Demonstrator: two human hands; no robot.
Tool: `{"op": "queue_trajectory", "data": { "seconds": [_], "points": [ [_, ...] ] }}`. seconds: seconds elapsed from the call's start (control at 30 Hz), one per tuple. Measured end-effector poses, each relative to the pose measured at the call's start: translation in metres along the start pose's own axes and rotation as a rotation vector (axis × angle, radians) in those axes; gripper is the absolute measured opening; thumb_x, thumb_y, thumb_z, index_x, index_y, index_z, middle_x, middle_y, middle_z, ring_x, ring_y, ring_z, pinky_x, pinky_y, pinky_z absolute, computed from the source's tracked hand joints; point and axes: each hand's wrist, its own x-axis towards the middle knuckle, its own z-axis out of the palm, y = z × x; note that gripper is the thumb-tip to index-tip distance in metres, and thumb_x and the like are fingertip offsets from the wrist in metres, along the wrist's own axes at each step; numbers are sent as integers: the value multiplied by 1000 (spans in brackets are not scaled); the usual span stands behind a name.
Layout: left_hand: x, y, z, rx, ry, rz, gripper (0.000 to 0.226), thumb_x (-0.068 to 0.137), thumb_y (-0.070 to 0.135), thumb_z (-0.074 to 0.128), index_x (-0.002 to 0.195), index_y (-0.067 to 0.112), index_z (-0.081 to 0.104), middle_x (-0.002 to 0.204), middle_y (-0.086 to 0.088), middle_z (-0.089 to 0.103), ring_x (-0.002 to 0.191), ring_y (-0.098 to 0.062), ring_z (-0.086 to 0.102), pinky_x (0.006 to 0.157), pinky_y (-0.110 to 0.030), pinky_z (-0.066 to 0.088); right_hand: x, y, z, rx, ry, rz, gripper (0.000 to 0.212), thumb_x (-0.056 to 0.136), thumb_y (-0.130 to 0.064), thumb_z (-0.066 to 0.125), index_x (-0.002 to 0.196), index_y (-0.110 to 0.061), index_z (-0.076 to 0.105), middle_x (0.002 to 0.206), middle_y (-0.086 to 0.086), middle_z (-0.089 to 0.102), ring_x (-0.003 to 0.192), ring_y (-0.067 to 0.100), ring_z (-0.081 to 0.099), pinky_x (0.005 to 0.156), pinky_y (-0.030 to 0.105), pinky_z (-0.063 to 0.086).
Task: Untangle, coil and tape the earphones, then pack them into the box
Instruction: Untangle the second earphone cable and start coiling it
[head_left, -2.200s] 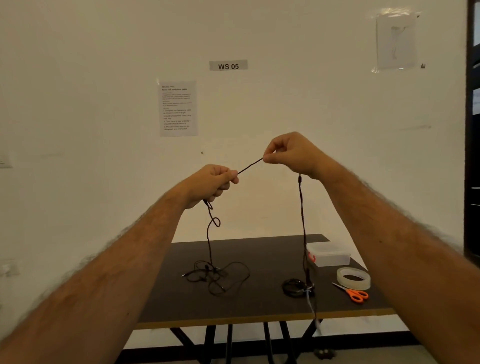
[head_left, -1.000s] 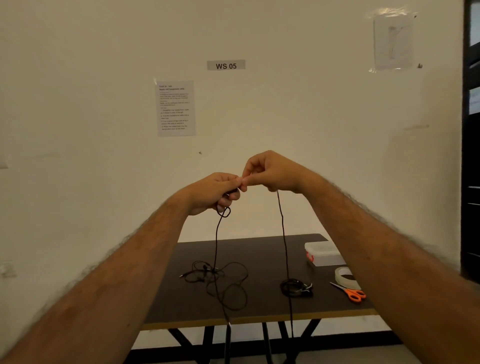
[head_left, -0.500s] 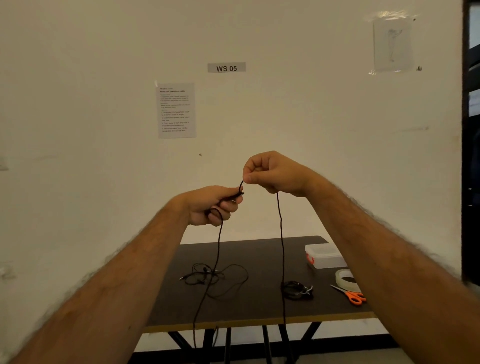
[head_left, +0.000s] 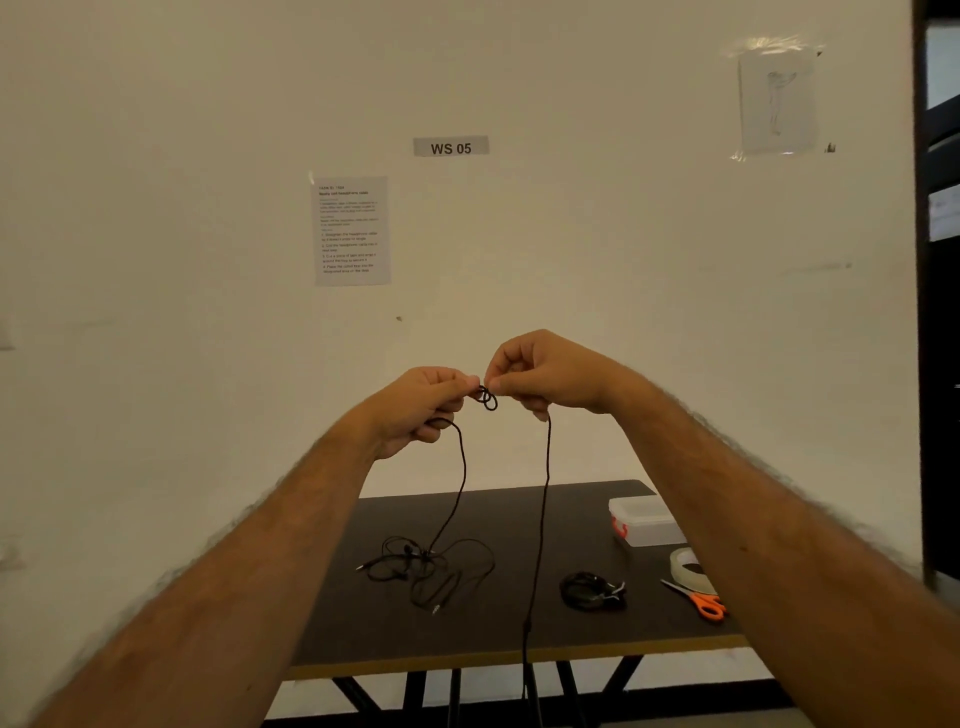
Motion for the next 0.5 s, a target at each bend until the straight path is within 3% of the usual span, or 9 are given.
{"op": "queue_trajectory", "data": {
  "seconds": [0.2, 0.43, 0.5],
  "points": [
    [3, -3, 0, 250, 296, -18, 29, 97, 35, 58, 89, 10, 69, 70, 0, 41, 56, -12, 28, 48, -21, 25, -5, -2, -5, 13, -112, 5, 8, 95, -7, 60, 92, -4, 67, 56, 2, 42, 48, 11, 35, 48, 24, 33],
    [5, -9, 8, 404, 75, -201, 31, 101, 27, 45, 72, 17, 51, 64, 4, 43, 52, -9, 32, 49, -21, 30, -4, 4, -2, 196, 25, -22, 15, 102, -12, 47, 89, -11, 53, 61, -2, 41, 49, 10, 32, 47, 25, 34],
    [4, -11, 10, 394, 6, -254, 32, 102, 27, 43, 71, 19, 49, 66, 3, 49, 53, -9, 40, 52, -21, 37, -3, 5, -1, 254, 106, -43, 14, 103, -12, 46, 90, -10, 52, 65, 1, 47, 47, 12, 36, 48, 27, 38]
  ]
}}
